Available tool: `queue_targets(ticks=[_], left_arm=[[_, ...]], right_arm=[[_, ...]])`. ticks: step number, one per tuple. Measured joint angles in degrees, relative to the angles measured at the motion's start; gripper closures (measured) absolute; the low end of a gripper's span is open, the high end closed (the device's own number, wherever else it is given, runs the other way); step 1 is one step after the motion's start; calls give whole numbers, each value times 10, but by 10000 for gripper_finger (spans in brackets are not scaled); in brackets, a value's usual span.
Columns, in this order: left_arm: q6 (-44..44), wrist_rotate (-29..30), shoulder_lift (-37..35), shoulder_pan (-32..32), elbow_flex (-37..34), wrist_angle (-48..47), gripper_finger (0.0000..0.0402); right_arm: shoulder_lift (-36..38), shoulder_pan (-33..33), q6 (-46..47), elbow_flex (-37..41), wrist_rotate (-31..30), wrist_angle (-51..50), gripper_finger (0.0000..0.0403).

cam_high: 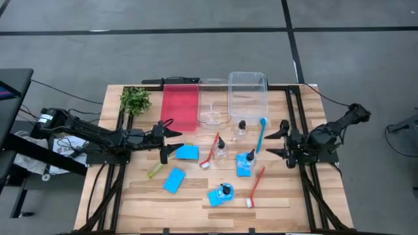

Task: Pick & Place Kitchen Sink Supplies
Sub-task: Put the middle right soap dispenser into the right transparent bin

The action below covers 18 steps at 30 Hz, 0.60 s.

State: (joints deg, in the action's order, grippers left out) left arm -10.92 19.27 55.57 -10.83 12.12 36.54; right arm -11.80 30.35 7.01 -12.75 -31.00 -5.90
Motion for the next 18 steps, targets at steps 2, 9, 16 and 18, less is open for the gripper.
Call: queue_targets(ticks=[2,9,16,18], left_arm=[[0,0,0,0,0,0,153],[0,-2,0,-1,0,0,153],[0,-55,0,-17,0,0,153],[0,-62,0,-26,0,0,153]], right_arm=[[-11,0,6,0,12,8,150],[-41,12,28,0,16,-28,161],[-90,12,51,0,16,-21,177],[-100,12,51,0,21,-21,180]])
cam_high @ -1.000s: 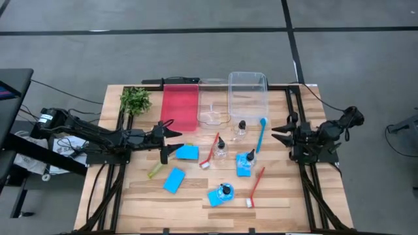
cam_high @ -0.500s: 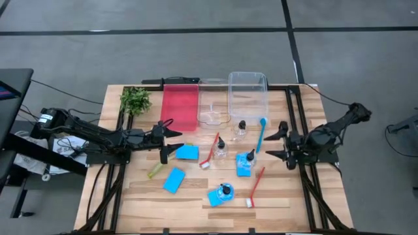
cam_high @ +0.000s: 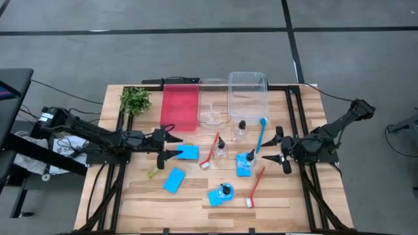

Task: Pick & Place Kitchen Sink Supplies
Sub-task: Put the middle right soap dispenser into the right transparent bin

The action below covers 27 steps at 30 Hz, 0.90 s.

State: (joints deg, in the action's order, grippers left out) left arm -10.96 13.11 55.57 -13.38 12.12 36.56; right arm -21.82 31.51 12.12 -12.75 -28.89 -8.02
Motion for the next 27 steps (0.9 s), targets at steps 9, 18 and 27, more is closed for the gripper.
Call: queue_targets(ticks=[9,18,27], left_arm=[[35,-1,0,-28,0,0,153],[82,-1,0,-52,0,11,153],[82,-1,0,-59,0,17,153]], right_arm=[[-34,0,0,0,12,16,183],[-75,0,0,0,5,77,181],[-150,-6,-24,0,4,181,164]])
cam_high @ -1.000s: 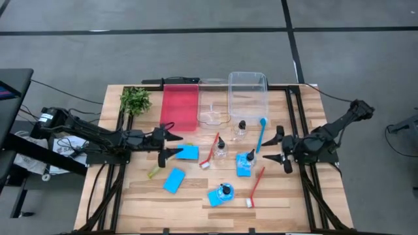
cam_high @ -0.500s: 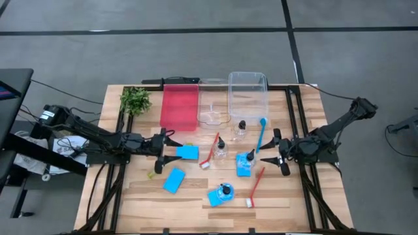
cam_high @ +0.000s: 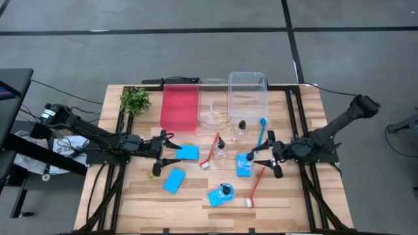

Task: Pick & Place Kitchen Sink Supplies
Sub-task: Put the middle right soap dispenser into the right transparent bin

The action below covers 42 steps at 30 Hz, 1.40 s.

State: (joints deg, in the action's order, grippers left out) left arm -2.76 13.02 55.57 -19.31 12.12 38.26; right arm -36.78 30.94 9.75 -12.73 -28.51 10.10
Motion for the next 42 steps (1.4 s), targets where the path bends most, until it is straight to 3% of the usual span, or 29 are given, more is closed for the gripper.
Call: queue_targets(ticks=[11,42], left_arm=[[0,3,0,0,0,4,153],[0,4,0,0,0,8,153]], right_arm=[[-45,0,-13,0,-30,41,163],[-46,0,-22,0,-45,72,163]])
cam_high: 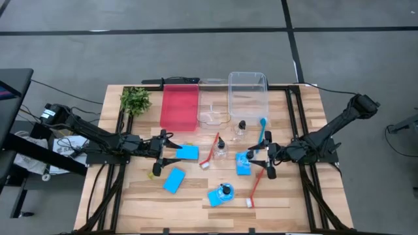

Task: Pick & Place Kitchen Sink Supplies
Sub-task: Put the middle right soap dispenser into the right transparent bin

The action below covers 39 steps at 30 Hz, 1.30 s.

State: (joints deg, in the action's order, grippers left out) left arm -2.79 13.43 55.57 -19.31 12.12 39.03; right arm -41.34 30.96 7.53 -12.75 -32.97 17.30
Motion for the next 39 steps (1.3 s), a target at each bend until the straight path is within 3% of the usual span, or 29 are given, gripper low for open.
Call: queue_targets(ticks=[7,16,39], left_arm=[[0,0,0,0,0,0,153],[0,0,0,0,0,0,153],[0,0,0,0,0,0,153]], right_arm=[[0,-6,0,0,1,0,161],[-40,-37,0,0,21,36,127],[-56,-40,-21,0,16,86,126]])
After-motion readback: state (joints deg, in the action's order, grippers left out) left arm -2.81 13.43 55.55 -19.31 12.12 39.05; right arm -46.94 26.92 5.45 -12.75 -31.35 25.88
